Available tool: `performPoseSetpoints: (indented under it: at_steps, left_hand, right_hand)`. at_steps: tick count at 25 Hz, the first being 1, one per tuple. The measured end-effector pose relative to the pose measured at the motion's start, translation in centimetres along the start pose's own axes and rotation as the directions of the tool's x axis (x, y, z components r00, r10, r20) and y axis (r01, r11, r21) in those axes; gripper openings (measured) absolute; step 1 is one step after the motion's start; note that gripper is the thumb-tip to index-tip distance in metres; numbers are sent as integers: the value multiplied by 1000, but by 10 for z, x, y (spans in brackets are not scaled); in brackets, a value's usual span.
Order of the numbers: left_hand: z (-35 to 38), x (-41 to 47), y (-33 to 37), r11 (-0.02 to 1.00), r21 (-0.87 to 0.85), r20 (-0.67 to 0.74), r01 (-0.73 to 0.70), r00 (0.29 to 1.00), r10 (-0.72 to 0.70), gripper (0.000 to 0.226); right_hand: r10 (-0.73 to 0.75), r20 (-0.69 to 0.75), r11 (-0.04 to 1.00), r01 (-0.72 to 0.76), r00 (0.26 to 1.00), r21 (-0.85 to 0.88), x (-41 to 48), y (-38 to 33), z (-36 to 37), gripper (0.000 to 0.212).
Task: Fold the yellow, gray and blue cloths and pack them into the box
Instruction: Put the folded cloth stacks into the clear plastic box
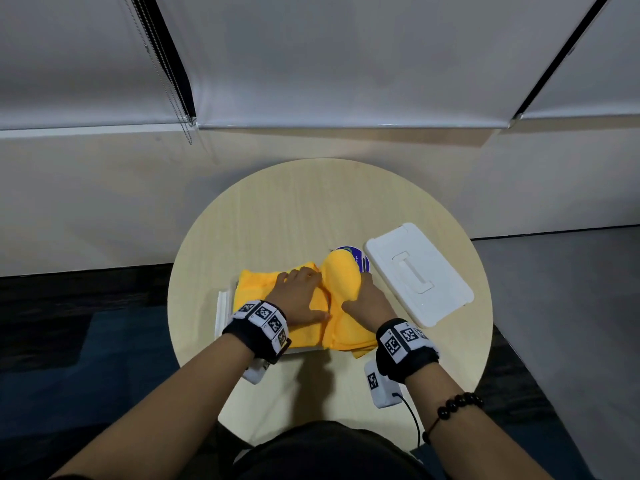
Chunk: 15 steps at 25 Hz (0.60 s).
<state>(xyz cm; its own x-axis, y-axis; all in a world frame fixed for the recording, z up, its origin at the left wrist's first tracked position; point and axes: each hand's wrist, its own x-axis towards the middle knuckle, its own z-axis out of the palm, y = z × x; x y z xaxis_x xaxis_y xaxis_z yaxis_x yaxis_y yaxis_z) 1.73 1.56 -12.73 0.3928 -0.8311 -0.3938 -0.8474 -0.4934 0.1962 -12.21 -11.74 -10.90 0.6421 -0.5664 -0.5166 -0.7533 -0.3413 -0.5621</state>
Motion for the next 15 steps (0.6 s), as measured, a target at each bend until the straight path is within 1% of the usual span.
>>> performPoseSetpoints:
  at_steps: [2, 5, 7, 9, 10, 11, 12, 13, 14, 15]
  left_hand:
    - [8, 1, 6, 999, 46, 21, -3, 1000, 2, 98]
    - [13, 1, 7, 994, 105, 22, 32, 999, -35, 103]
    - [10, 5, 9, 994, 110, 40, 30, 999, -34, 99]
    - [3, 5, 11, 997, 60, 71, 54, 996, -59, 91]
    - [-1, 2, 12, 997, 12, 81, 82, 993, -83, 85]
    - [-4, -2, 13, 991, -60, 54, 121, 992, -117, 76]
    - [-6, -7, 13, 972, -165, -30, 167, 984, -174, 61]
    - [-7, -14, 14, 927, -309, -147, 212, 952, -267, 44]
    - [-7, -23, 17, 845, -480, -233, 236, 894, -383, 31]
    - [-6, -30, 24, 736, -641, -263, 218, 838, -478, 23]
  right_hand:
    - [14, 6, 1000, -14, 1000, -11, -1, 1, -2, 82]
    - [24, 23, 999, -24, 999, -21, -4, 1, -3, 81]
    - [33, 37, 999, -31, 999, -40, -5, 1, -3, 81]
    - [26, 48, 997, -23, 998, -70, -6, -1, -1, 81]
    - [9, 59, 998, -5, 998, -69, -6, -3, -1, 81]
    - [-22, 75, 998, 25, 997, -49, -7, -5, -1, 80]
    - [-61, 91, 998, 63, 994, -20, -7, -6, -1, 79]
    - [-99, 103, 995, 99, 990, 3, -7, -6, -1, 78]
    - [-124, 113, 992, 123, 986, 16, -7, -7, -3, 78]
    - [-132, 121, 991, 130, 984, 20, -7, -7, -5, 79]
